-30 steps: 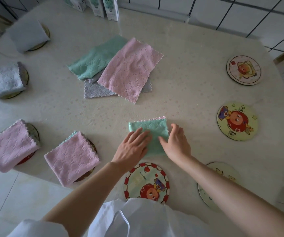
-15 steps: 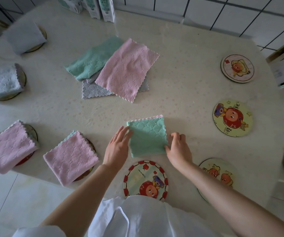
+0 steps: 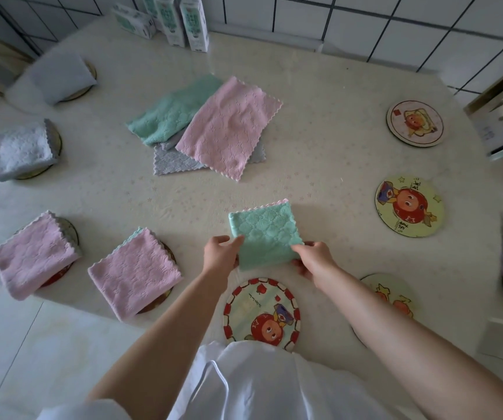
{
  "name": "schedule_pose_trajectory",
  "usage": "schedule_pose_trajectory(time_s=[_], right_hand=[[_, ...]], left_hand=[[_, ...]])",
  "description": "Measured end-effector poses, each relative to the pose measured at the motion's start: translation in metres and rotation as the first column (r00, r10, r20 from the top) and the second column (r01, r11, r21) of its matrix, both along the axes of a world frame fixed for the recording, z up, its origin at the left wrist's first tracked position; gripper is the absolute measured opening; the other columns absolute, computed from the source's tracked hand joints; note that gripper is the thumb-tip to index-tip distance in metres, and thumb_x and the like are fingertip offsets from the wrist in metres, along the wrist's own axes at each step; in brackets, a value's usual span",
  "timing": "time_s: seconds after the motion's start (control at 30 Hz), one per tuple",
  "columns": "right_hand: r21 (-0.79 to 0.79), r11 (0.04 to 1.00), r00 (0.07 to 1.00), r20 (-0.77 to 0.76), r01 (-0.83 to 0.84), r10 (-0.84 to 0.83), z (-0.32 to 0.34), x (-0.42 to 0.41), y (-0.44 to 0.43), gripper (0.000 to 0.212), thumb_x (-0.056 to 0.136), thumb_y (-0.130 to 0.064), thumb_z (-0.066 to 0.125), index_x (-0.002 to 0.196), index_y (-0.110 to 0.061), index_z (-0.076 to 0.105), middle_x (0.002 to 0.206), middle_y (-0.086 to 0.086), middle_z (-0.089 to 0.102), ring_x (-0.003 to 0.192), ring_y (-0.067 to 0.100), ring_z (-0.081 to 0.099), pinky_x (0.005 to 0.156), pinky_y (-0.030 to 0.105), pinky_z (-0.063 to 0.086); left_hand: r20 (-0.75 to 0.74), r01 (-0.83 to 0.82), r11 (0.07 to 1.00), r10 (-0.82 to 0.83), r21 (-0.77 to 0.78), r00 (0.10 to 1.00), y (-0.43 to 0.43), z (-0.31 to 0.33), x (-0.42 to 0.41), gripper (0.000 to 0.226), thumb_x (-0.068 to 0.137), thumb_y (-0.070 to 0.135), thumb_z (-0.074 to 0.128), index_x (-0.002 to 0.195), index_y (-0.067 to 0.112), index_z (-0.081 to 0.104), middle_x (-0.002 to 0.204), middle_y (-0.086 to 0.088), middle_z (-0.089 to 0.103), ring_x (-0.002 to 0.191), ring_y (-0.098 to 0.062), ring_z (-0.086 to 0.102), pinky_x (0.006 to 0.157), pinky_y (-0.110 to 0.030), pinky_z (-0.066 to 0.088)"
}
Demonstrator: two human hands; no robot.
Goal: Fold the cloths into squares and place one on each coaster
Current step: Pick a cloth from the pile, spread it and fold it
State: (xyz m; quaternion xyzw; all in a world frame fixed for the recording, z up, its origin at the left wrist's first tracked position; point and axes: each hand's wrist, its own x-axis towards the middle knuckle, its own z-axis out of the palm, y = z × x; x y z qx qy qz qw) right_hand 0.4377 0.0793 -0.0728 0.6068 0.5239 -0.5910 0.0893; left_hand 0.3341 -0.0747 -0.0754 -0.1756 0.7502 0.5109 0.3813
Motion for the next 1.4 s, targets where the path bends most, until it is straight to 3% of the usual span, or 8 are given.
schedule_pose_trajectory(time_s=[0.07, 0.4, 0.57, 0.7, 0.83, 1.17, 1.27, 1.4], right_hand=[[-0.027, 1.0, 1.0, 0.002, 0.012, -0.012, 0.004, 0.003, 0.0, 0.016, 0.081, -0.017, 0.063, 0.09, -0.005, 0.059, 0.073, 0.009, 0.056, 0.065, 0.024, 0.051, 0.055, 0.03, 0.041], [-0.044, 0.997, 0.996, -0.069, -0.064, 0.06, 0.016, 0.062, -0.022, 0.016, 0.087, -0.01, 0.057, 0.103, -0.013, 0.058, 0.097, 0.005, 0.065, 0.078, 0.019, 0.064, 0.064, 0.03, 0.052], [-0.014, 0.984, 0.983, -0.058, -0.177, 0.176, 0.004, 0.095, -0.046, 0.014, 0.084, -0.011, 0.059, 0.097, -0.016, 0.063, 0.096, 0.007, 0.069, 0.088, 0.025, 0.067, 0.084, 0.042, 0.055], [0.017, 0.97, 0.967, -0.072, -0.244, 0.244, 0.002, 0.113, -0.061, 0.013, 0.085, -0.009, 0.058, 0.095, -0.017, 0.063, 0.095, 0.007, 0.069, 0.077, 0.021, 0.063, 0.069, 0.034, 0.053], [0.075, 0.944, 0.946, -0.029, -0.321, 0.324, -0.002, 0.124, -0.068, 0.017, 0.082, -0.013, 0.06, 0.097, -0.019, 0.063, 0.093, 0.001, 0.068, 0.08, 0.023, 0.066, 0.076, 0.039, 0.055], [0.106, 0.913, 0.919, 0.037, -0.393, 0.392, -0.003, 0.122, -0.064, 0.02, 0.08, -0.018, 0.062, 0.1, -0.017, 0.062, 0.091, 0.002, 0.067, 0.079, 0.021, 0.067, 0.069, 0.036, 0.057], [0.115, 0.894, 0.901, 0.076, -0.433, 0.427, -0.005, 0.12, -0.062, 0.018, 0.079, -0.02, 0.063, 0.097, -0.017, 0.061, 0.09, 0.002, 0.067, 0.081, 0.022, 0.067, 0.074, 0.041, 0.059], [0.159, 0.844, 0.858, 0.155, -0.511, 0.49, -0.007, 0.117, -0.057, 0.022, 0.075, -0.027, 0.068, 0.093, -0.017, 0.06, 0.088, 0.001, 0.065, 0.081, 0.02, 0.064, 0.075, 0.038, 0.057]], left_hand=[[0.021, 0.046, 0.999, -0.047, 0.023, 0.999, 0.002, 0.005, 0.003, 0.019, 0.086, 0.024, 0.068, 0.094, 0.007, 0.066, 0.09, -0.011, 0.068, 0.06, -0.014, 0.052, 0.053, -0.023, 0.046], [-0.002, 0.186, 0.982, -0.186, -0.023, 0.982, -0.039, 0.009, 0.05, 0.013, 0.085, 0.015, 0.068, 0.094, 0.006, 0.064, 0.076, -0.009, 0.066, 0.053, -0.011, 0.056, 0.052, -0.024, 0.046], [0.021, 0.18, 0.983, -0.18, -0.036, 0.983, -0.073, 0.003, 0.086, 0.011, 0.085, 0.012, 0.068, 0.092, 0.005, 0.065, 0.081, -0.009, 0.068, 0.059, -0.015, 0.06, 0.065, -0.033, 0.053], [0.024, 0.133, 0.988, -0.131, -0.077, 0.991, -0.092, -0.003, 0.108, 0.008, 0.084, 0.009, 0.069, 0.086, 0.003, 0.064, 0.072, -0.01, 0.065, 0.055, -0.016, 0.057, 0.061, -0.031, 0.051], [0.043, 0.171, 0.977, -0.166, -0.126, 0.985, -0.102, -0.006, 0.121, 0.008, 0.084, 0.009, 0.068, 0.088, 0.003, 0.064, 0.072, -0.01, 0.069, 0.05, -0.012, 0.062, 0.048, -0.022, 0.046], [-0.064, 0.127, 0.976, -0.14, -0.177, 0.988, -0.098, -0.009, 0.083, 0.02, 0.085, 0.016, 0.069, 0.102, 0.007, 0.061, 0.091, -0.013, 0.067, 0.06, -0.019, 0.06, 0.052, -0.027, 0.051], [-0.07, 0.188, 0.961, -0.206, -0.203, 0.976, -0.098, -0.012, 0.075, 0.018, 0.084, 0.013, 0.069, 0.098, 0.006, 0.061, 0.084, -0.013, 0.066, 0.057, -0.02, 0.058, 0.049, -0.027, 0.049], [-0.06, 0.266, 0.922, -0.294, -0.281, 0.954, -0.101, -0.016, 0.071, 0.015, 0.081, 0.016, 0.072, 0.09, 0.009, 0.062, 0.07, -0.008, 0.068, 0.057, -0.02, 0.063, 0.065, -0.036, 0.055]])
